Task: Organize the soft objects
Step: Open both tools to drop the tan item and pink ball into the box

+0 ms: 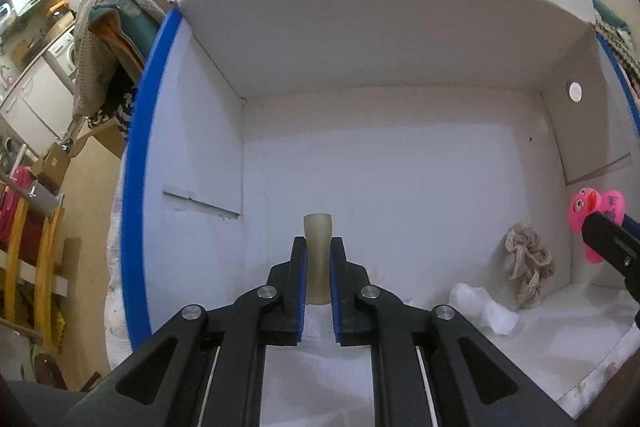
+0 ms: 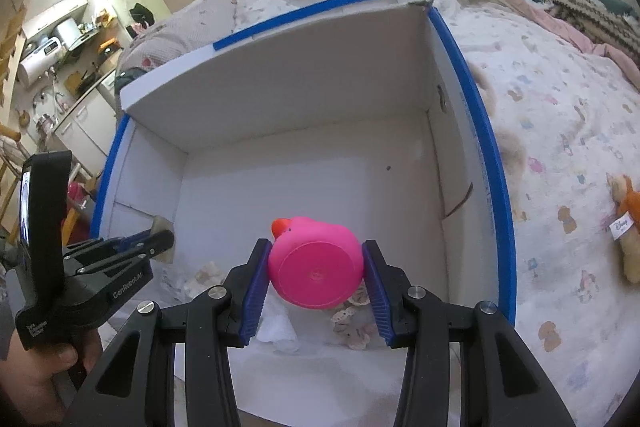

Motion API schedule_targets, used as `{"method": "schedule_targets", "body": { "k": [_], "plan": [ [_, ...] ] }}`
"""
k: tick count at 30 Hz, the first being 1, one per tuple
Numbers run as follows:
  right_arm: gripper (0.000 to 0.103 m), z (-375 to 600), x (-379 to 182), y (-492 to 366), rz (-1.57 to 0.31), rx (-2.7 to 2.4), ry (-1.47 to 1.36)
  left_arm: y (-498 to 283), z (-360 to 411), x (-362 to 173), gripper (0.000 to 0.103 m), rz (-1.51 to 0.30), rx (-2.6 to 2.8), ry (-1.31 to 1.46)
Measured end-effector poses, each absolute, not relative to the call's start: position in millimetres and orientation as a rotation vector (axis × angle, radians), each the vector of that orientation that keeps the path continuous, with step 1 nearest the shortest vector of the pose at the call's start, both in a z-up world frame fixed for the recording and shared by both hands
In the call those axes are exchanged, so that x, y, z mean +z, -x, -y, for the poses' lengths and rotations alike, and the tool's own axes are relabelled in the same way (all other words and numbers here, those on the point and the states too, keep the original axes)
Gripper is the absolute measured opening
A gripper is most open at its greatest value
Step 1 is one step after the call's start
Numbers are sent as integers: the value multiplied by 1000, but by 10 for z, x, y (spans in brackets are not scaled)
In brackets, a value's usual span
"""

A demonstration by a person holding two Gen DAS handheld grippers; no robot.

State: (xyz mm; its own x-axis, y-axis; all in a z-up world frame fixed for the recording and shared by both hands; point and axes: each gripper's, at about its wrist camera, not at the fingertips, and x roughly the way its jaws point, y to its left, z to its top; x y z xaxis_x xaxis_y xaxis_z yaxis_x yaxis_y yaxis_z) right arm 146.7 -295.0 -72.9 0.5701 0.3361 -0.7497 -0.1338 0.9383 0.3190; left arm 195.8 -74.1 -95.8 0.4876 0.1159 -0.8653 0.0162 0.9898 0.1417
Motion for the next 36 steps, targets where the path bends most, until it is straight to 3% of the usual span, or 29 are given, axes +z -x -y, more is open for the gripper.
{"method": "schedule_targets", "body": {
  "k": [21,24,31,33,35,36],
  "plan": [
    [48,2935,-796,-1451,-944,252,-220,-2038,697,-1043,14,-1105,75,-114],
    [54,2962,-779,-1443,-930,261,-239,-2013,673,-1007,17,-1110,72,-103],
    [87,2895,-671,-1373,-881,342,-244,-1954,641,-944,28,-1110,58,-99],
    [96,2871,-639,-1345,-865,362,-247,-1937,648,-905,37,-1107,42,-96],
    [103,2850,-608,-1313,-850,375,-243,-1894,676,-853,62,-1087,44,-100],
    [103,2835,-595,-1299,-843,374,-236,-1861,677,-811,67,-1067,48,-101]
  ]
}}
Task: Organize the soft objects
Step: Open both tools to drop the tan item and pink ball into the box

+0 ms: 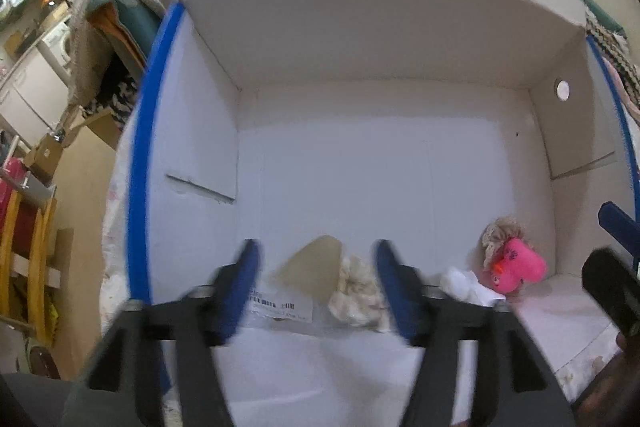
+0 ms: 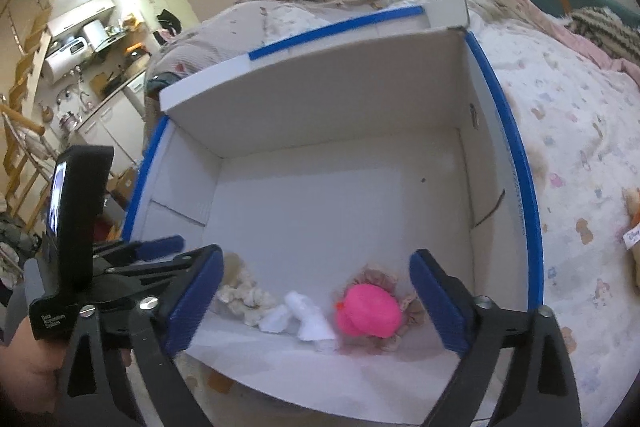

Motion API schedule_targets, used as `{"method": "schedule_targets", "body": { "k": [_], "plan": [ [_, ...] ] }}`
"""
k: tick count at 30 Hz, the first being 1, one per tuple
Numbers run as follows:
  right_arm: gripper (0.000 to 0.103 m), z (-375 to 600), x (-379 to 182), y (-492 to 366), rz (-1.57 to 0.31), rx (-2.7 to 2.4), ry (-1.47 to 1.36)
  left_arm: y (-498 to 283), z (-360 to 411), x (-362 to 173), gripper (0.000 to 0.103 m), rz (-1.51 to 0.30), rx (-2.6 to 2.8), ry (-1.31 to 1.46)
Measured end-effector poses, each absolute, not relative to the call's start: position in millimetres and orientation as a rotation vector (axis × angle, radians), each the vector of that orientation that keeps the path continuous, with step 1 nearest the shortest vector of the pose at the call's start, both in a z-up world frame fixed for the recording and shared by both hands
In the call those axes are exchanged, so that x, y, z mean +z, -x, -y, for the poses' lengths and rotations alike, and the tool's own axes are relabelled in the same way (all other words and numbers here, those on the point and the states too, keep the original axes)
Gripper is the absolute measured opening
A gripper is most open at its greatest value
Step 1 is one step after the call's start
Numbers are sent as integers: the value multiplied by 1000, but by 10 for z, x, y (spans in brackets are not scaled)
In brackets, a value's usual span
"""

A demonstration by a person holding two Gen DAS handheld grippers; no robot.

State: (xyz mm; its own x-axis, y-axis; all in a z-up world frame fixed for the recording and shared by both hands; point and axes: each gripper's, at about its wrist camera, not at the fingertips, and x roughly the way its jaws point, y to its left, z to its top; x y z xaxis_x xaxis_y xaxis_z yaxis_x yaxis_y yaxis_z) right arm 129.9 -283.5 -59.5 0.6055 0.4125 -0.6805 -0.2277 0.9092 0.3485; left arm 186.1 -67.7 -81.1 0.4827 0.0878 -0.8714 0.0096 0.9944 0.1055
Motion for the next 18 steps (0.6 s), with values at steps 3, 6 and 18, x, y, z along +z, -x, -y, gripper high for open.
{"method": "schedule_targets", "body": {
  "k": [3,6,18],
  "plan": [
    [103,2824,-553,-1260,-818,361,-222,-1826,686,-733,70,-1037,45,-110],
    [103,2851,-535,-1251,-811,349,-237,-1805,690,-705,70,-1041,66,-125],
    [103,2986,-474,-1125,-804,293,-260,-1501,629,-416,70,-975,64,-66]
  ]
}}
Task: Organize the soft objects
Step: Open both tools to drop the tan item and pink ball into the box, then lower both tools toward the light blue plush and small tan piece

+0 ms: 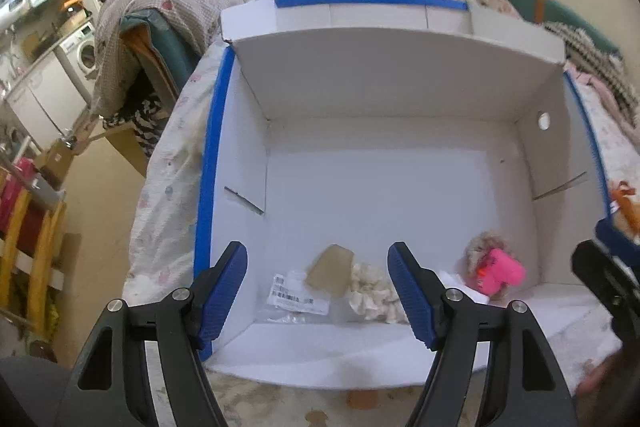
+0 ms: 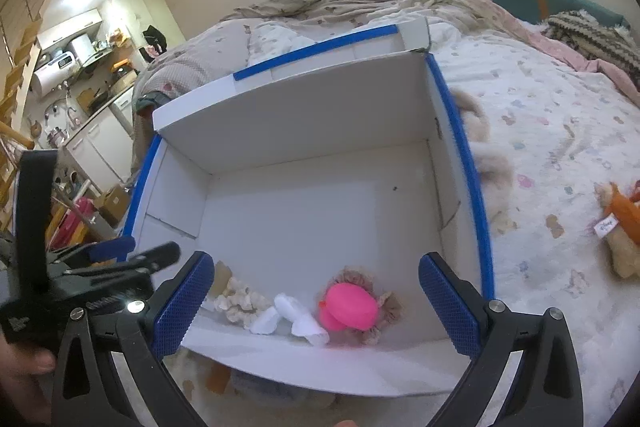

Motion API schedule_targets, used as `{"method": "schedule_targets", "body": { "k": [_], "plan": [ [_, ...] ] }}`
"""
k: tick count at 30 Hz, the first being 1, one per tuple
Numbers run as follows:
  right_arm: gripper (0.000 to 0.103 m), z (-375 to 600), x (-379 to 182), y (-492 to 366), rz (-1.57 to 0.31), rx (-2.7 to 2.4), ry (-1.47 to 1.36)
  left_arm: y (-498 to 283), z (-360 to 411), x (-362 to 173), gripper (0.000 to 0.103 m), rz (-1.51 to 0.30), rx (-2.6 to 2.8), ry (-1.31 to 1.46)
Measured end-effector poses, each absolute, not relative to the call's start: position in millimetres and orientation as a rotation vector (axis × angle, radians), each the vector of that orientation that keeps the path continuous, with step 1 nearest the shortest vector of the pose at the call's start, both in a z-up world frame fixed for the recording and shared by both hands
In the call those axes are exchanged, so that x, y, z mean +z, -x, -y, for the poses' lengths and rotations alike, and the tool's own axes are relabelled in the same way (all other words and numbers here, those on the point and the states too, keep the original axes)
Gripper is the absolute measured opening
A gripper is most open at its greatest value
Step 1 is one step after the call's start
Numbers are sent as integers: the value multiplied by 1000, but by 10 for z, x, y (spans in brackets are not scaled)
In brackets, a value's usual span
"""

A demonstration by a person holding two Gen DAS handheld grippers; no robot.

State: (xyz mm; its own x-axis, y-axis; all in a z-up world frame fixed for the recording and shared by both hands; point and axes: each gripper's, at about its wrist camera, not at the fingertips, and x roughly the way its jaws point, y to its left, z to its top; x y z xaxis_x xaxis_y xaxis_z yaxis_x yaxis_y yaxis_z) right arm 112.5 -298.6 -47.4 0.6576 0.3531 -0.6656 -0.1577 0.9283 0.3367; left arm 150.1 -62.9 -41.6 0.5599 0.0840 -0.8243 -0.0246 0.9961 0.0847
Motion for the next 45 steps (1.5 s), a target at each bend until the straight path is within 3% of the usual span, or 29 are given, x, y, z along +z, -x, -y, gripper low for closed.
{"method": "schedule_targets", "body": {
  "k": [20,45],
  "plan": [
    [103,2968,-491,-576,-903,264,-260,-744,201,-245,70,-932,13,11],
    [103,2896,-1082,-576,-1174,222,-303,-709,-89,-900,70,-1149,88,106]
  ]
}}
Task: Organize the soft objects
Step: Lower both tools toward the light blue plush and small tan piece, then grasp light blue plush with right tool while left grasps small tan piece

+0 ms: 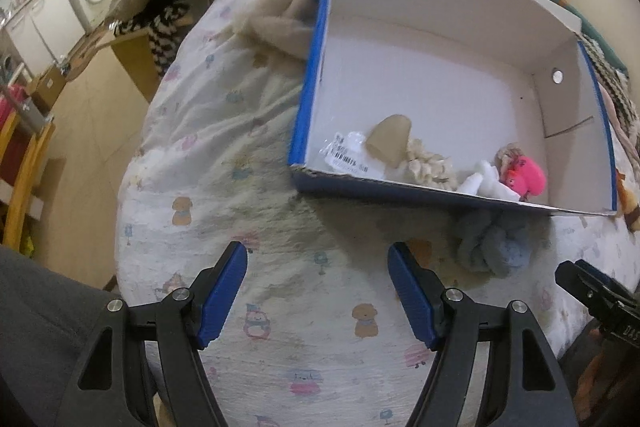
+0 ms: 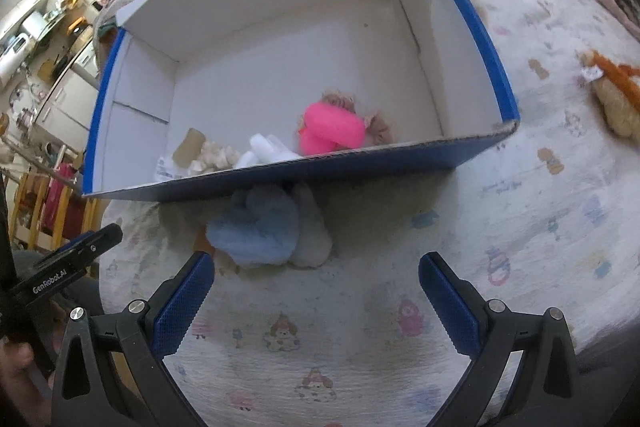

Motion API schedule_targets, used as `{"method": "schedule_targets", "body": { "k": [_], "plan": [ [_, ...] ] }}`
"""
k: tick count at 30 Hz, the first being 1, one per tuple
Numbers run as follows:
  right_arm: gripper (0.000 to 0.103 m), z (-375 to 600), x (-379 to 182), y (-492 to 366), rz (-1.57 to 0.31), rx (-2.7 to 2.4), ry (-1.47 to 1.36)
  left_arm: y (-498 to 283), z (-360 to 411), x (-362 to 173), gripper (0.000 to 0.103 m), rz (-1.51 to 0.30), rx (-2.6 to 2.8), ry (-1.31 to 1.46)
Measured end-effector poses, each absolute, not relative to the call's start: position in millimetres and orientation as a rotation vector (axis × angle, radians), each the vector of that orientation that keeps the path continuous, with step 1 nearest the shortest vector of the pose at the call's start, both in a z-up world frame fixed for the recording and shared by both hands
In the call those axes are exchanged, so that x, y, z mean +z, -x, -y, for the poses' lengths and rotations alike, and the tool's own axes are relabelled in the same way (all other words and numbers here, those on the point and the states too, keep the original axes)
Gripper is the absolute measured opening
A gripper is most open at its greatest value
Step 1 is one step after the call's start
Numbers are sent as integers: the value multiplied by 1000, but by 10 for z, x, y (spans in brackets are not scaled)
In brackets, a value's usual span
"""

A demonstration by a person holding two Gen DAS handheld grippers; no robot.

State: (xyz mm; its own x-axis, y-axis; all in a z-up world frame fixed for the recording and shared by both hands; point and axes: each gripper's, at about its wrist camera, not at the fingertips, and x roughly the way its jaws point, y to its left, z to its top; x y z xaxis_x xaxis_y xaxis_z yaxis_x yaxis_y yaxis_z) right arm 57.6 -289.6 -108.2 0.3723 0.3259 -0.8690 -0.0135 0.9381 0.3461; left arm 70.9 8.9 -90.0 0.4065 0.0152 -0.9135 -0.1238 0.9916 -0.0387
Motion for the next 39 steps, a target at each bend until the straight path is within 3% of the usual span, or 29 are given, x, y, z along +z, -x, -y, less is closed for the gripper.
{"method": "schedule_targets", "body": {
  "k": [3,5,13,24,25,26,29,32,39],
  "plan": [
    [103,2923,-1139,-596,-1194,240,-337,-723,-156,-945,70,-1168,112,126],
    [97,2859,-1192,-606,-1223,253,-304,-726,-208,-969,70,-1180,126,148],
    [97,2527,-1360,-717,-1286,287,-177,-750,-249,-992,70,-1193,135,174],
    [97,2011,-1348,-962,-1224,303,18,-754,-185,-1013,70,-1202,115,154],
    [88,1970,-1387,-964,-1229,294,58,-756,-184,-1018,70,-1205,115,156],
    [66,1955,-1410,-959,-1225,288,86,-759,-181,-1021,70,-1206,114,156],
    [36,2054,-1385,-938,-1211,286,71,-754,-162,-1019,70,-1204,109,146],
    [28,2191,-1264,-873,-1202,327,61,-750,-157,-1035,70,-1212,107,145],
    [28,2589,-865,-620,-1159,367,-29,-752,-92,-1086,70,-1224,99,124]
  ]
}}
